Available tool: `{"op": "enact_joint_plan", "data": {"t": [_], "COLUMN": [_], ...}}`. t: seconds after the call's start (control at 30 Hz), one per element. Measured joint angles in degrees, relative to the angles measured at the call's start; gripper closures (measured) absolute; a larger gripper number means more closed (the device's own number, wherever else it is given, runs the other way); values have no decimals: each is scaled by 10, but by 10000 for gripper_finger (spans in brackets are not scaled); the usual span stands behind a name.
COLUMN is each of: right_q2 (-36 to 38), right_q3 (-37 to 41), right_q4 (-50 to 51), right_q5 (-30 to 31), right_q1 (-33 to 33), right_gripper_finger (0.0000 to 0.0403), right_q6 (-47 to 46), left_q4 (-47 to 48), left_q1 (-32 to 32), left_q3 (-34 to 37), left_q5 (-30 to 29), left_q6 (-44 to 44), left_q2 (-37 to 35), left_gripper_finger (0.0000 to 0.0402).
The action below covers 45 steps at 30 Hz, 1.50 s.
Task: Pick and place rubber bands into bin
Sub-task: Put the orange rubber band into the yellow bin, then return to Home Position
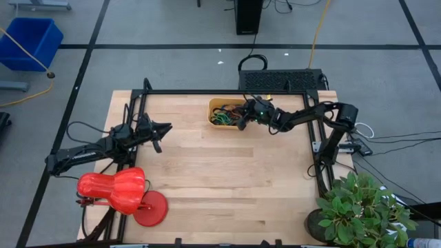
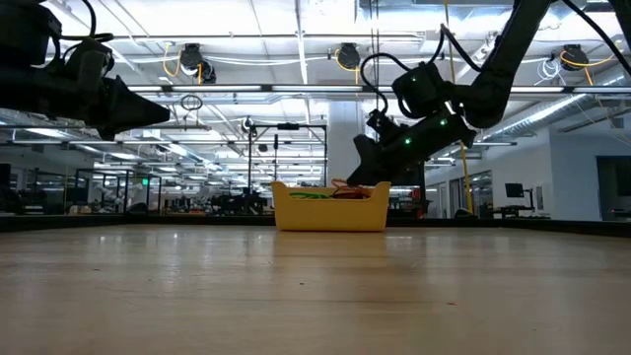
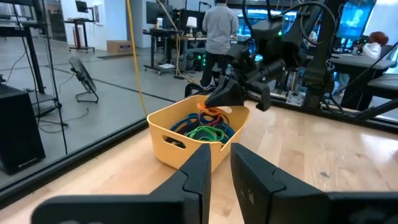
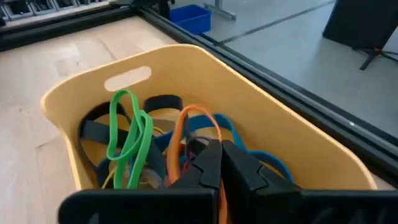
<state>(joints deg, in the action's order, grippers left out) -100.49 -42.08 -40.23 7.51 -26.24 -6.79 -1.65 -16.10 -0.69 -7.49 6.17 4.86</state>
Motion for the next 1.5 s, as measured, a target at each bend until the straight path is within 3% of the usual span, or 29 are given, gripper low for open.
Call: {"op": "enact_joint_plan", "data": {"t": [0.4, 0.73, 0.93, 1.27, 1.5], "right_q2": [0, 20, 133, 371, 486], "right_q3": [0, 5, 41, 236, 334], "right_q4": [-57, -58, -65, -109, -159], "right_q5": [-1, -1, -2, -1, -1], "right_q1": [1, 1, 1, 10, 17], "right_gripper_finger": [372, 286, 261, 260, 257], "right_q6": [1, -8, -28, -30, -31], "left_q4": [-16, -19, -20, -20, -20], "left_q1": [0, 0, 0, 0, 0], "left_q3": [1, 1, 1, 1, 1], "left_q5": [0, 0, 0, -1, -1], "left_q6": [1, 1, 1, 0, 0], "left_q2": [0, 0, 0, 0, 0], "left_gripper_finger": [334, 334, 334, 334, 334]}}
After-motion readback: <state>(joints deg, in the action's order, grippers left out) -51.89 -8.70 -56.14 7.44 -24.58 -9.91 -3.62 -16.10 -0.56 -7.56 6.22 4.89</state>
